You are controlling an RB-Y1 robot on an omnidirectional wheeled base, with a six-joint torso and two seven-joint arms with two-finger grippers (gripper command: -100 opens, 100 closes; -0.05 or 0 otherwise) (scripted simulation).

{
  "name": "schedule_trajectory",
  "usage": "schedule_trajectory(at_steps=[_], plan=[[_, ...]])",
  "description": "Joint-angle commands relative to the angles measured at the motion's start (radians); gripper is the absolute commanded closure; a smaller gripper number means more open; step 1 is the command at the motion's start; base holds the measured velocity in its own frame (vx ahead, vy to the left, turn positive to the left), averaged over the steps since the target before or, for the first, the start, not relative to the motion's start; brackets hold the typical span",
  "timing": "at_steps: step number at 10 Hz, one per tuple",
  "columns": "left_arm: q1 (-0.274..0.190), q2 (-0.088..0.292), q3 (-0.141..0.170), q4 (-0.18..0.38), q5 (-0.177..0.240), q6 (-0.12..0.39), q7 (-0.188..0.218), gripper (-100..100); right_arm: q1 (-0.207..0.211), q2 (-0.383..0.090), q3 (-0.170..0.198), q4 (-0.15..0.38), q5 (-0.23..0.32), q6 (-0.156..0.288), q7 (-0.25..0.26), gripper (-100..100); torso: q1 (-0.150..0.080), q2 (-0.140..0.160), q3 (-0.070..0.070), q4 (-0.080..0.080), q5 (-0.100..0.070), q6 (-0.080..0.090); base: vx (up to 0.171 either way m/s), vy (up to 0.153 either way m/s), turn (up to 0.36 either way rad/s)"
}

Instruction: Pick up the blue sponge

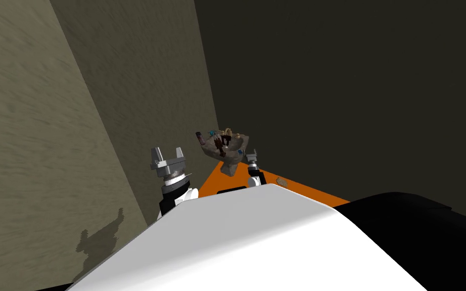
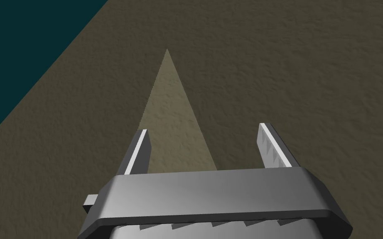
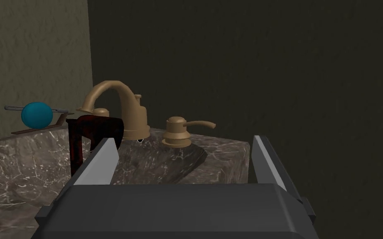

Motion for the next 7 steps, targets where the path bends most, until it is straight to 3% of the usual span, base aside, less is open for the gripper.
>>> schedule_trajectory(at_steps=[1, 2, 7], plan=[[0.0, 0.0, 0.0, 0.0, 0.0, 0.0, 0.0, 0, -0.01, 0.002, 0.026, 0.042, -0.04, -0.006, -0.05, -100, 0.0, 0.0, 0.0, 0.0, 0.0, 0.0, 0.035, -0.021, 0.091], [0.0, 0.0, 0.0, 0.0, 0.0, 0.0, 0.0, 0, -0.01, 0.002, 0.026, 0.042, -0.04, -0.006, -0.064, -100, 0.0, 0.0, 0.0, 0.0, 0.0, 0.0, 0.027, -0.018, 0.026], [0.0, 0.0, 0.0, 0.0, 0.0, 0.0, 0.0, 0, -0.038, 0.005, 0.08, 0.14, -0.138, -0.013, -0.199, -100, 0.0, 0.0, 0.0, 0.0, 0.0, 0.0, 0.025, -0.017, 0.06]])
